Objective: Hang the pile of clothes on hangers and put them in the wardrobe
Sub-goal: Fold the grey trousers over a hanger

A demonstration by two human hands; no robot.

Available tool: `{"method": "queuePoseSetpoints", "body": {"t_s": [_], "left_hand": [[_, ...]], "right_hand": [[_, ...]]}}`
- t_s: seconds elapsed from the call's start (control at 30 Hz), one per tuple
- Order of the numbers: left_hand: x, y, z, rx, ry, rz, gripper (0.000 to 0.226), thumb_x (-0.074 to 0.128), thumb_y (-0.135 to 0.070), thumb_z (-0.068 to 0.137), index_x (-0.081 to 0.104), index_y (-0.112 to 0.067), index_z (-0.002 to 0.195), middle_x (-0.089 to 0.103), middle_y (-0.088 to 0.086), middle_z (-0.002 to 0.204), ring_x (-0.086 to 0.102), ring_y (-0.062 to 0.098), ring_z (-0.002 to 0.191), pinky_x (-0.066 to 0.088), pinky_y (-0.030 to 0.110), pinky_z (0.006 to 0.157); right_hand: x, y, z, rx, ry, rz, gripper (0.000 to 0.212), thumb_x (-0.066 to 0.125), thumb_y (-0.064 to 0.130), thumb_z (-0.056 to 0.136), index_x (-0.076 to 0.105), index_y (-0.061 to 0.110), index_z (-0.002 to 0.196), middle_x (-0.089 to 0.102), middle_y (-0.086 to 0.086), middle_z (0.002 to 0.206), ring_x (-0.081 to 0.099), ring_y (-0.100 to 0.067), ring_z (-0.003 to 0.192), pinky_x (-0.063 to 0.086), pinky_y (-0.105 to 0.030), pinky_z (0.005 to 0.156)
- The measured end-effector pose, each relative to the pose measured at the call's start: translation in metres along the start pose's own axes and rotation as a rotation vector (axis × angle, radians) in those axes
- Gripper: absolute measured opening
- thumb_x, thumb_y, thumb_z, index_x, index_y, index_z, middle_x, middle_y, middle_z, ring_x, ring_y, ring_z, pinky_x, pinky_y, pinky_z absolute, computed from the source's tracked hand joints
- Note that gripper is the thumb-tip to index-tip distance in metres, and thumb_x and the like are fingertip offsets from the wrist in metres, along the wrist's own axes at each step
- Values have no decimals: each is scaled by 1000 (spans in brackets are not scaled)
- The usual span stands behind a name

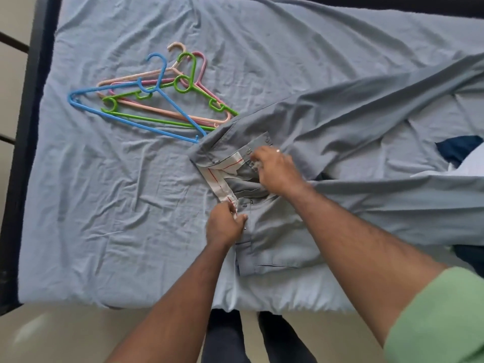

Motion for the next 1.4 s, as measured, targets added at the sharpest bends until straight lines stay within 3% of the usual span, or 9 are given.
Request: {"method": "queuePoseSetpoints", "body": {"t_s": [0.13, 0.2, 0.3, 0.4, 0.57, 0.73, 0.97, 1.17, 1.4], "left_hand": [[13, -6, 4, -9, -18, -116, 24, 79, -27, 83, 57, -19, 78, 62, 4, 82, 57, 22, 78, 48, 33, 73], [19, -6, 4, -38, -25, -243, 29, 75, -19, 87, 51, -18, 69, 54, 0, 69, 50, 19, 68, 42, 31, 67], [21, 2, 0, -84, -9, -489, 24, 67, -15, 93, 52, -16, 74, 55, 2, 70, 50, 17, 67, 42, 32, 67], [18, 6, -10, -143, 83, -708, 15, 64, -11, 97, 61, -18, 84, 66, 11, 82, 60, 20, 75, 49, 35, 72], [8, 0, -21, -186, 114, -905, 15, 59, -7, 100, 71, -4, 92, 70, 11, 89, 64, 22, 84, 53, 34, 76], [5, -11, -28, -206, 61, -972, 11, 64, -5, 96, 74, -7, 100, 73, 11, 95, 68, 23, 88, 56, 49, 87], [-1, -10, -38, -205, -46, -956, 10, 69, -11, 93, 77, -5, 91, 74, 18, 90, 68, 27, 84, 55, 61, 89], [-4, -14, -43, -189, -32, -966, 15, 65, -10, 96, 75, -2, 87, 73, 18, 86, 66, 28, 82, 55, 60, 88], [-6, -18, -48, -178, -51, -944, 21, 65, -11, 96, 74, -9, 77, 71, 12, 78, 64, 25, 78, 56, 56, 86]], "right_hand": [[-10, 13, 36, -57, 96, -228, 69, 72, 41, 87, 42, 30, 148, 28, 2, 163, 25, -24, 149, 27, -57, 115], [-10, 16, 44, -79, 163, -387, 63, 68, 47, 89, 45, 32, 146, 16, 1, 167, 14, -26, 154, 16, -65, 118], [-13, 18, 44, -140, 107, -494, 28, 64, 25, 93, 65, 29, 121, 38, -2, 154, 26, -25, 149, 9, -66, 118], [-10, 24, 20, -189, 53, -515, 21, 60, 15, 90, 69, 31, 101, 66, -2, 109, 60, -26, 114, 19, -58, 113], [18, 23, -46, -94, -68, -127, 13, 67, 36, 91, 73, 27, 99, 76, -1, 91, 69, -29, 90, 42, -42, 88], [41, 13, -78, 52, -137, 318, 17, 72, 19, 90, 78, 17, 106, 72, -5, 98, 65, -22, 91, 49, -31, 82], [49, 12, -93, 85, -141, 469, 13, 68, 17, 93, 78, 13, 101, 73, -1, 96, 66, -13, 90, 53, -28, 85], [48, 8, -96, 187, -155, 616, 9, 76, 26, 89, 79, 18, 90, 75, 9, 80, 68, -2, 77, 52, -18, 72], [45, 14, -102, 48, -172, 488, 7, 70, 15, 92, 76, 12, 91, 70, 2, 86, 62, -11, 81, 49, -21, 75]]}}
Point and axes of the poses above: each hand's wrist, its own z-axis towards the middle knuckle, its own x-axis out of the palm, y = z × x, the point moved 2 cm from there along z, towards the middle knuckle
